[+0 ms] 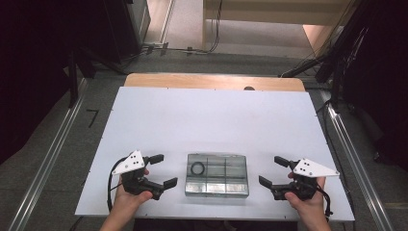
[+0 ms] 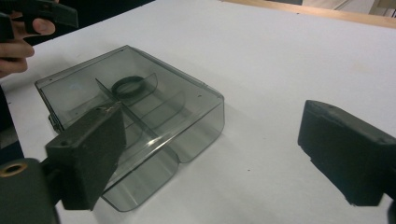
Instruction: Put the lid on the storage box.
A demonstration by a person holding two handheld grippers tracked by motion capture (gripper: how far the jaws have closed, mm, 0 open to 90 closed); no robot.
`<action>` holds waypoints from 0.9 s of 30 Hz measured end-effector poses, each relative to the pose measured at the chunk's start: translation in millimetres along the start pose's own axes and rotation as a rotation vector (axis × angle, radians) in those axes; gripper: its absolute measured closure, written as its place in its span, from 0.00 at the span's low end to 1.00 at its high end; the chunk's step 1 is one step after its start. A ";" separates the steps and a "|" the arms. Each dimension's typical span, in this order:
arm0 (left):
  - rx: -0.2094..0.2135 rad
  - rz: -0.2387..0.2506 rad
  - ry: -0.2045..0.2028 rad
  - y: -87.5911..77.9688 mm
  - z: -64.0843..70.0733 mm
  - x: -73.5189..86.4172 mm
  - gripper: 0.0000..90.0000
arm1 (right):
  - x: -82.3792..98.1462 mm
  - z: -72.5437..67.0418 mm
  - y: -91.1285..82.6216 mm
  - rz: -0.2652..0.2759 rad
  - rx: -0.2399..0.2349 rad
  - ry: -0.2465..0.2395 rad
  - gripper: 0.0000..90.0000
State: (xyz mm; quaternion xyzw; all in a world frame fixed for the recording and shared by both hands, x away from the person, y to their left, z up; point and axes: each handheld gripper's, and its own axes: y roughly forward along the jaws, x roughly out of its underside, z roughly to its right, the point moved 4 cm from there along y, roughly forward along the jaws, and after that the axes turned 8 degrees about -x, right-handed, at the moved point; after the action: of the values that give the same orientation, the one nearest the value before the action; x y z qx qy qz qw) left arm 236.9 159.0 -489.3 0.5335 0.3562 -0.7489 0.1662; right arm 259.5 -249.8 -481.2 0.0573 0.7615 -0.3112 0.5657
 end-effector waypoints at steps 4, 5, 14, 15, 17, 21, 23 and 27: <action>-0.052 0.017 0.029 -5.1 -3.4 -1.3 0.00 | 0.7 5.5 -6.1 0.020 0.000 0.011 0.00; -0.055 0.023 0.021 -6.4 -4.7 -1.3 0.00 | 0.9 6.8 -7.6 0.025 0.005 0.013 0.00; -0.090 0.045 -0.008 -18.6 -22.8 2.9 0.00 | 4.4 18.4 -18.4 0.047 0.046 0.012 0.00; -0.092 0.048 -0.013 -20.0 -24.9 3.4 0.00 | 5.1 20.1 -19.4 0.050 0.046 0.012 0.00; -0.095 0.049 -0.017 -23.0 -29.3 4.8 0.00 | 6.7 23.2 -21.6 0.051 0.051 0.017 0.00; -0.116 0.062 -0.032 -30.7 -38.4 6.4 0.00 | 9.9 30.6 -25.9 0.056 0.066 0.025 0.00; -0.125 0.065 -0.040 -34.5 -42.8 7.7 0.00 | 11.5 34.2 -28.2 0.058 0.070 0.026 0.00; -0.141 0.076 -0.052 -39.4 -50.2 10.8 0.00 | 14.1 40.3 -32.8 0.063 0.087 0.039 0.00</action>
State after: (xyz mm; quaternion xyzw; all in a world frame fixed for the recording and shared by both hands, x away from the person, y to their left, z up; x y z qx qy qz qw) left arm 242.3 223.4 -494.1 0.5141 0.3832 -0.7287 0.2407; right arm 273.4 -301.5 -487.1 0.1120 0.7559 -0.3247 0.5573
